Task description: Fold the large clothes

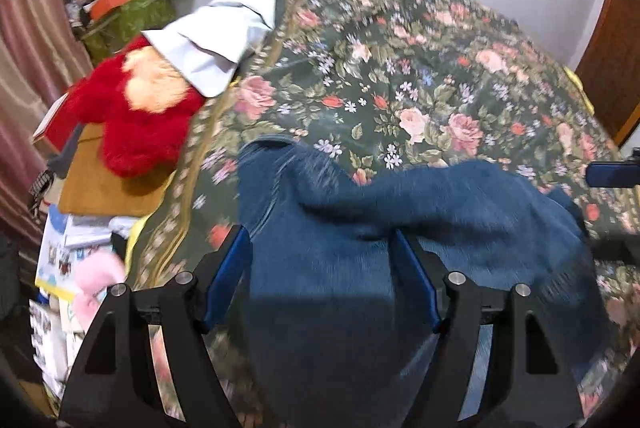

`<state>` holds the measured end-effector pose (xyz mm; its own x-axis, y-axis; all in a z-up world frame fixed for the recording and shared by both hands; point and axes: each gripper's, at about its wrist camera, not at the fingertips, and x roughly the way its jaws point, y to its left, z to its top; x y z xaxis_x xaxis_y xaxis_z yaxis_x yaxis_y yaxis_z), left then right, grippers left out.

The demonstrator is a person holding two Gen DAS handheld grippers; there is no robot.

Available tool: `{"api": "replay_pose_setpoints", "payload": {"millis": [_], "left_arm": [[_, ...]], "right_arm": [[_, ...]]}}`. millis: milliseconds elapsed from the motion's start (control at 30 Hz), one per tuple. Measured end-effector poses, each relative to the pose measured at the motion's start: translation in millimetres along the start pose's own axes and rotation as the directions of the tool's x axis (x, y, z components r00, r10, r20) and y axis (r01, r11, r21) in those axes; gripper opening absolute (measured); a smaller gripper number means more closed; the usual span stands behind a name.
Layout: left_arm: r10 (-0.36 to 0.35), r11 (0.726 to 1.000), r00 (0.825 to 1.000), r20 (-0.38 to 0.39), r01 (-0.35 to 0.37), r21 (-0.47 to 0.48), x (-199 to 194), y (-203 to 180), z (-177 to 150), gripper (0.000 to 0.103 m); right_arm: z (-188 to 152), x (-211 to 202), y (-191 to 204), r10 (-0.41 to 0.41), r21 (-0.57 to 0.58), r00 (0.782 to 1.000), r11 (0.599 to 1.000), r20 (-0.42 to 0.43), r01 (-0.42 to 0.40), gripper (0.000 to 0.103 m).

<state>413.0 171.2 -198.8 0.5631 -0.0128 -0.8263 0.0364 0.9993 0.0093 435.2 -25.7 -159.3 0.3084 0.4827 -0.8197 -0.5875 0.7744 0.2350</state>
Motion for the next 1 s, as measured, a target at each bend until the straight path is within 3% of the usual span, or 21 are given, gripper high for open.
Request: {"api": "replay_pose_setpoints", "payload": {"millis": [100,233,400,500,633,700,767,833,1000], "left_arm": [[-0.002,1.000,1.000,-0.016,0.002,-0.021,22,-2,15,0.075],[0.027,0.995,0.999,-0.023,-0.029,-0.091,38,3,29,0.077],[0.031,0.996,0.998,0.046,-0.027,-0.087,6,2,24,0.076],[0.003,0.999,0.996,0.094,0.001,-0.043,-24,-7,7,0.077],[-0.023,1.000,0.998,0.061,0.024,-0.014,-39,-21,-28,0.077],[-0.005,1.000,1.000,0.019,0.006,-0.010,-38,-26,-49,0.077],[0.075,0.997,0.996,0.044,-0.076,0.029,-46,-35,-72,0.079],[0.128,0.990,0.992,0.020,-0.129,0.059,-51,-41,-90,0.081],[0.146,0.988,0.989,0.019,-0.147,0.037,-86,-45,-125,0.081]], "right_arm": [[8,23,4,-0.003,-0.026,1.000,1.000,0.005,0.004,0.077],[4,67,-10,-0.066,-0.029,0.994,0.998,-0.086,0.064,0.077],[-13,70,-44,-0.031,0.061,0.992,0.997,-0.122,0.039,0.077],[-17,46,-37,-0.058,0.033,0.996,0.998,-0.074,0.061,0.077],[-31,35,-21,-0.023,-0.012,0.996,1.000,-0.086,0.022,0.078],[-42,38,-16,-0.037,-0.025,0.992,0.999,-0.121,0.034,0.078],[-55,38,-15,-0.060,-0.028,0.989,0.998,-0.132,0.057,0.078],[-66,31,-18,-0.045,0.003,0.989,0.999,-0.139,0.046,0.079],[-90,-2,-26,-0.053,0.078,0.991,0.995,-0.126,0.063,0.079]]}}
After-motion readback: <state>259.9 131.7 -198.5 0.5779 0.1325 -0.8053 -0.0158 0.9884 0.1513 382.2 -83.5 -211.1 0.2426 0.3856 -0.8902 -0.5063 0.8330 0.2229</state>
